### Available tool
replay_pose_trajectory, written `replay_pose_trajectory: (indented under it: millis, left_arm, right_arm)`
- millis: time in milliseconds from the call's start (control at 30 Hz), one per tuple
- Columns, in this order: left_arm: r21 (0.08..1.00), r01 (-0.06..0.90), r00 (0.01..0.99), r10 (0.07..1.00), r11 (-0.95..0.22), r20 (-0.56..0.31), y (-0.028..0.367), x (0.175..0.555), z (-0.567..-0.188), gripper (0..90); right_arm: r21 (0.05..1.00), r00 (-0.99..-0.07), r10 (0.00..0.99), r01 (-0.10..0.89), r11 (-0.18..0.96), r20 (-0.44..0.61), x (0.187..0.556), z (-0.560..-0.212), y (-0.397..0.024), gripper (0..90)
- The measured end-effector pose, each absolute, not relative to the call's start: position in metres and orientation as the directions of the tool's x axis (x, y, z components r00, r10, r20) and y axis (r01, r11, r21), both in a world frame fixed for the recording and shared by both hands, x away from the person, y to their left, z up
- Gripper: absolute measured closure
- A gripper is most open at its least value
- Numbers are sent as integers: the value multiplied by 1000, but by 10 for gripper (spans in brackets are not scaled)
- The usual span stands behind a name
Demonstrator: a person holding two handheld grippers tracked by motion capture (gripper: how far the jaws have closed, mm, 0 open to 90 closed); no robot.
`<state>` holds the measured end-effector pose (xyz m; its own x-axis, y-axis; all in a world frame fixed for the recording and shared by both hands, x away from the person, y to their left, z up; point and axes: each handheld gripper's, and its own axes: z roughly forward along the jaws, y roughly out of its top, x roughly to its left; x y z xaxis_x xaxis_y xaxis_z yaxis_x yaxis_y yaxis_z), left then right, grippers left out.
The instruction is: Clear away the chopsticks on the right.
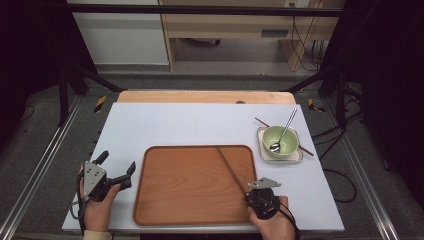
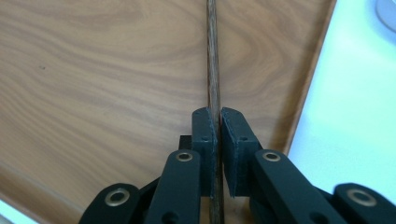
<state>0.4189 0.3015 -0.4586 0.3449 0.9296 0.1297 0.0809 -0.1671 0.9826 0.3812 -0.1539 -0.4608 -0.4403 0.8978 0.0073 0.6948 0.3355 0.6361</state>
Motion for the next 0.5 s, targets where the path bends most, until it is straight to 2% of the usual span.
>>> replay_pose_trajectory:
  millis: [500]
  left_arm:
    - [981, 85, 352, 926, -175, 135, 300, 420, -459, 37]
  right_arm:
    - [656, -440, 898, 683, 321, 19, 382, -459, -154, 756]
